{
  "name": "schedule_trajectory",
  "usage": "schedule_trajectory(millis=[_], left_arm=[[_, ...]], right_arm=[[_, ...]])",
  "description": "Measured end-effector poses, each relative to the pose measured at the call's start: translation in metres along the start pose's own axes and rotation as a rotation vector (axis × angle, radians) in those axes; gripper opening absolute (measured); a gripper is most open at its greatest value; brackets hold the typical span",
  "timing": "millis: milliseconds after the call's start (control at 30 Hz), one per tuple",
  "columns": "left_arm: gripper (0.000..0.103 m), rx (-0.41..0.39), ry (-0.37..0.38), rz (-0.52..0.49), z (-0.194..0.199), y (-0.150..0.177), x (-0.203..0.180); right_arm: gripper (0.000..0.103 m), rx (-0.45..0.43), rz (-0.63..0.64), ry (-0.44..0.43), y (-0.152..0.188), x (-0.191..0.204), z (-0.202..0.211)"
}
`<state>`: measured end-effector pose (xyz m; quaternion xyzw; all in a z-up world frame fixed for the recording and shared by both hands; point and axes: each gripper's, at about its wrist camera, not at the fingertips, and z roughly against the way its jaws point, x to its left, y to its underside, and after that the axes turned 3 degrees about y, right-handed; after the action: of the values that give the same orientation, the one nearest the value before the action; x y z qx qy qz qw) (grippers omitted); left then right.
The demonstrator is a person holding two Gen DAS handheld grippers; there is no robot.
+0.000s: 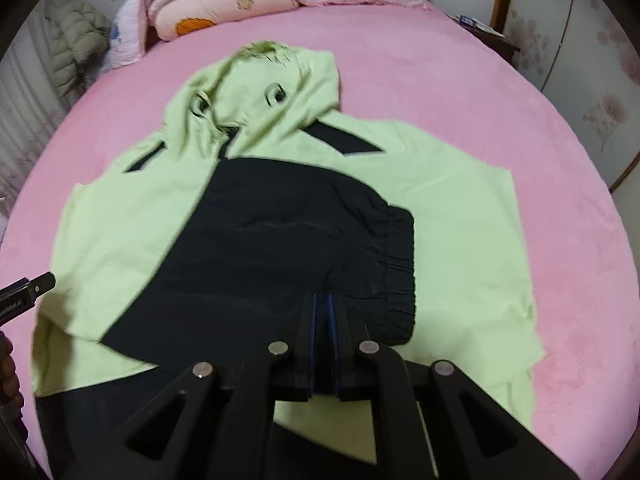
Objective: Fold large clothes
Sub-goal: 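Lay the black sleeve on the jacket and open the right tool while the left tool releases the side, then move both tools to the black hem of the jacket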
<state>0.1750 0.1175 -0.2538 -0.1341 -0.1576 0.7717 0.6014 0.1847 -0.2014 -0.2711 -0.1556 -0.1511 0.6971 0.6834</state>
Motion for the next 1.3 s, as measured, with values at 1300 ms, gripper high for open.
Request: schedule_trajectory(millis=[1300], left_arm=[[0.093,-0.060,0.156,0.062,0.223,0.120,0.029]], right_arm=[[0.041,-0.041,-0.013,-0.052,0.102,-0.067,0.230]])
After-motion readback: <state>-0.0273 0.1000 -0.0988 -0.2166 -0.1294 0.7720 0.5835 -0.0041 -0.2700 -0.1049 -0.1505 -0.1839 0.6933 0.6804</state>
